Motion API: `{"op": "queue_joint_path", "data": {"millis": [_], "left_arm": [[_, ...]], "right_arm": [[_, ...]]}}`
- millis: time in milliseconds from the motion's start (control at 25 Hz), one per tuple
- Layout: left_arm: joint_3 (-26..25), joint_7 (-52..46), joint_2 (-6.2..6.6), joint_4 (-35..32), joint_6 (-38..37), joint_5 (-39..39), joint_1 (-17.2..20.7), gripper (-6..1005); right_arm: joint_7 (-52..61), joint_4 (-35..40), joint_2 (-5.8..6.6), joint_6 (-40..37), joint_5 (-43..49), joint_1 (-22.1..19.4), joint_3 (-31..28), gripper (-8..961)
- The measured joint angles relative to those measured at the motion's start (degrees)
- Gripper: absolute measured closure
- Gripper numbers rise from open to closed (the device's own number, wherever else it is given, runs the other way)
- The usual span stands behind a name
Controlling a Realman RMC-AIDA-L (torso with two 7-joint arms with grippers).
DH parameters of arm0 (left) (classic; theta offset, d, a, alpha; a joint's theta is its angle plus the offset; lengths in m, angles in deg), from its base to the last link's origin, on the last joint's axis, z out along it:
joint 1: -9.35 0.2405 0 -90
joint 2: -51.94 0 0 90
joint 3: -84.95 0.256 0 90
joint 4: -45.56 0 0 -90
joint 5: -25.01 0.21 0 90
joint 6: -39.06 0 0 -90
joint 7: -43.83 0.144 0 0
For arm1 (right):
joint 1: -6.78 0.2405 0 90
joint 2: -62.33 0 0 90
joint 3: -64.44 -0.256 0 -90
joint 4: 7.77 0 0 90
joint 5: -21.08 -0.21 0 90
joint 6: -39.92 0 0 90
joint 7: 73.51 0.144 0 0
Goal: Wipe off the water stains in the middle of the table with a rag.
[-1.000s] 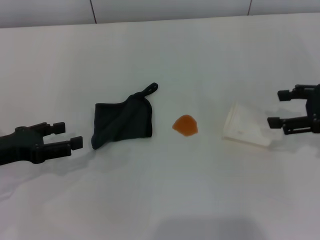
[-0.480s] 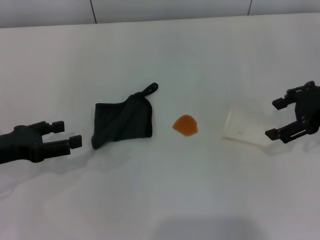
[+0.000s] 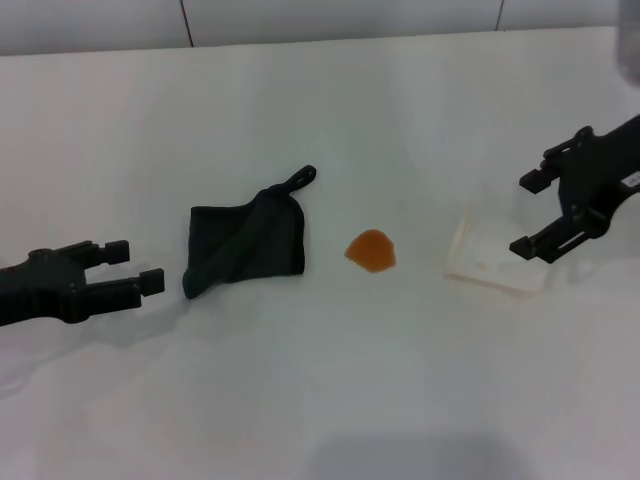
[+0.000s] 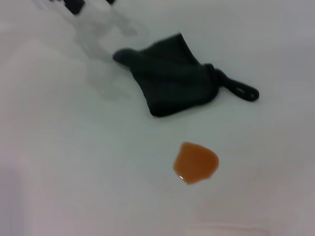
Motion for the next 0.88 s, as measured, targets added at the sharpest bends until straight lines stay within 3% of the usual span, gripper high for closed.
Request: {"op": "queue_joint_path", "data": {"millis": [400, 880], "left_arm": [[0.03, 0.00, 0.00, 0.03, 0.79, 0.02, -0.51, 148], [-0.01, 0.00, 0.00, 0.07, 0.79, 0.07, -0.71, 152]], "right_arm": [[10.17, -0.63, 0.07, 1.80, 3.22, 1.85, 3.35, 110], [10.56, -6.46, -0.01, 1.90, 3.77, 1.62, 3.94, 108]]}}
